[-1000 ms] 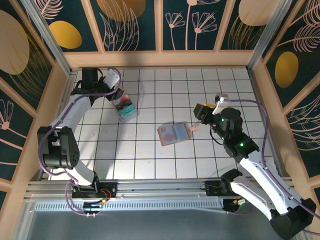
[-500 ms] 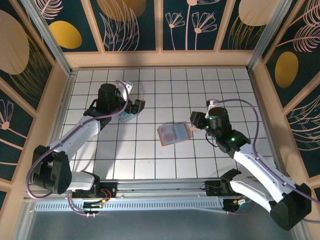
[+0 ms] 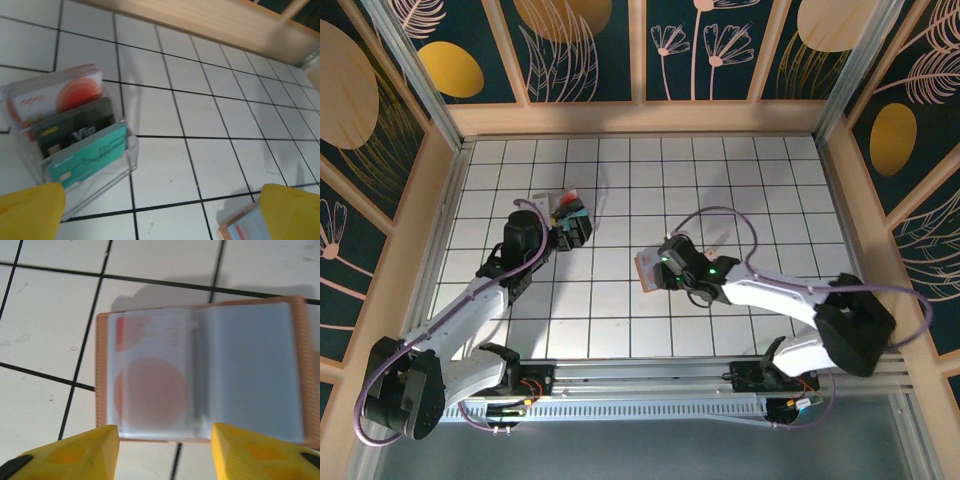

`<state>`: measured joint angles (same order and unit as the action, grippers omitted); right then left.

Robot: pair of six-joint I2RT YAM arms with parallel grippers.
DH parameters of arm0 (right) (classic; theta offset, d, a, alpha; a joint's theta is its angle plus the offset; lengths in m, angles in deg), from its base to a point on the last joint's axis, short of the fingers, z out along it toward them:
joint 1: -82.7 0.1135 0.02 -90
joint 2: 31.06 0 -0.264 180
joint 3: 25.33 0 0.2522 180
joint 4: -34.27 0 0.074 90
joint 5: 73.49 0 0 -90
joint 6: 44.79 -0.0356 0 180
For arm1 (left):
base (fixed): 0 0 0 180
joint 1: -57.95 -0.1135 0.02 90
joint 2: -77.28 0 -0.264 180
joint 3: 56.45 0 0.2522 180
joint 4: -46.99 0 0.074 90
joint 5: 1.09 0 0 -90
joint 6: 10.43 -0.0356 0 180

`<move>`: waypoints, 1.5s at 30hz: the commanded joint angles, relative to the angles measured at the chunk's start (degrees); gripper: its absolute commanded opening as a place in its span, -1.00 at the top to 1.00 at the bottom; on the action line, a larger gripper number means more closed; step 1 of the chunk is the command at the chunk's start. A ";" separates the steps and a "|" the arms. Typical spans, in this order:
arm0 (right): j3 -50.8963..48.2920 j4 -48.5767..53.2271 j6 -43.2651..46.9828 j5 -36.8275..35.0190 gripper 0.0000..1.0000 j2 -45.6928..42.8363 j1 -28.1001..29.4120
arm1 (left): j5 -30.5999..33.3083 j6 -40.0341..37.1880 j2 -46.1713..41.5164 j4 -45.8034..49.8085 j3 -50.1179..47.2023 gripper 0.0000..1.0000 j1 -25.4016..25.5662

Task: Take the credit cards out of the card holder

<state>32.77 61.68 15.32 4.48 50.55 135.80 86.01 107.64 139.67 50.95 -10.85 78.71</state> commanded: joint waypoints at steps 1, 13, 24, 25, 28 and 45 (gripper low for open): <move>4.88 0.32 1.69 -2.73 -0.09 4.67 1.38 | 5.12 5.07 -1.82 -3.68 -1.37 -0.97 0.16; 8.69 1.68 1.73 -4.05 -0.28 13.31 -0.34 | 5.46 7.32 0.04 -6.98 -2.56 -0.98 0.08; 6.90 -0.62 1.76 -0.81 -0.28 16.30 -1.68 | 4.63 7.69 1.34 -7.73 -1.60 -0.98 0.13; 6.82 -0.69 1.67 -0.48 -0.28 16.54 -1.69 | 4.76 7.62 1.36 -7.71 -1.48 -0.98 0.10; 6.82 -0.99 1.35 0.76 -0.25 17.25 -1.77 | 4.67 7.22 1.98 -6.79 -0.68 -0.98 0.18; 8.48 2.24 -5.26 0.94 0.24 16.57 -2.17 | 14.01 0.68 4.93 0.44 4.61 -0.97 7.95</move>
<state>40.60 58.95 12.20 8.89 66.94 133.99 94.78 110.98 143.32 48.32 -8.14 84.35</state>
